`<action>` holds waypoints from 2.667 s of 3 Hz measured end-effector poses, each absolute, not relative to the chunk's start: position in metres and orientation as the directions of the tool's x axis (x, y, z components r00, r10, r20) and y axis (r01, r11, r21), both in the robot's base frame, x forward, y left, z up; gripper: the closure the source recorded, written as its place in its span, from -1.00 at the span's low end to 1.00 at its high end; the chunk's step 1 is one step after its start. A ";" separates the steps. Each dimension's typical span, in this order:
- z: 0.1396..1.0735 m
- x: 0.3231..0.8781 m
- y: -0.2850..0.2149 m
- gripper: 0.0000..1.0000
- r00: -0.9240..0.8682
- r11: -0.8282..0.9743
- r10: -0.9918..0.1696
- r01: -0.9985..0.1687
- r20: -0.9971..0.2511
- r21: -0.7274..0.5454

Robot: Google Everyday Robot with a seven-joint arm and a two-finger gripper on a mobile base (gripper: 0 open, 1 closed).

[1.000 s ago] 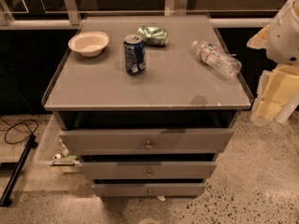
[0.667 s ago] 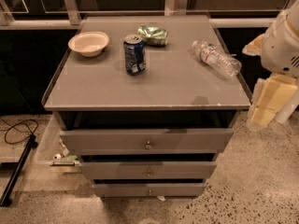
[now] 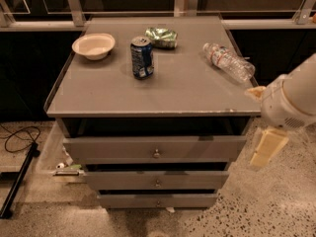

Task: Open top drawer

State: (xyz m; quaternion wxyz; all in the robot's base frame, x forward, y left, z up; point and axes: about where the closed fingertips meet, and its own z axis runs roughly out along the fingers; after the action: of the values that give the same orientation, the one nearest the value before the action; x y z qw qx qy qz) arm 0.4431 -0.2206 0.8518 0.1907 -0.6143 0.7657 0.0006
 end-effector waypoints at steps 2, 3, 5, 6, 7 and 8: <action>0.772 0.459 -0.220 -1.00 -0.075 0.215 -0.889 -0.940 -0.452 -0.265; 0.772 0.458 -0.220 -1.00 -0.075 0.215 -0.889 -0.940 -0.452 -0.265; 0.819 0.427 -0.215 -1.00 -0.069 0.193 -0.915 -0.940 -0.398 -0.280; 0.819 0.427 -0.215 -1.00 -0.069 0.193 -0.915 -0.940 -0.398 -0.280; 0.808 0.428 -0.214 -1.00 -0.083 0.201 -0.913 -0.943 -0.398 -0.266; 0.781 0.425 -0.220 -1.00 -0.117 0.232 -0.903 -0.943 -0.413 -0.239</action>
Offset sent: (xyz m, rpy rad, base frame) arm 0.0281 -0.0016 -0.1326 0.2980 -0.1156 0.1271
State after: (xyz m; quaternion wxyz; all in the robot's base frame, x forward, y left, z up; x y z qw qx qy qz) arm 0.4250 -0.2202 0.7812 0.2431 -0.6184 0.7462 0.0410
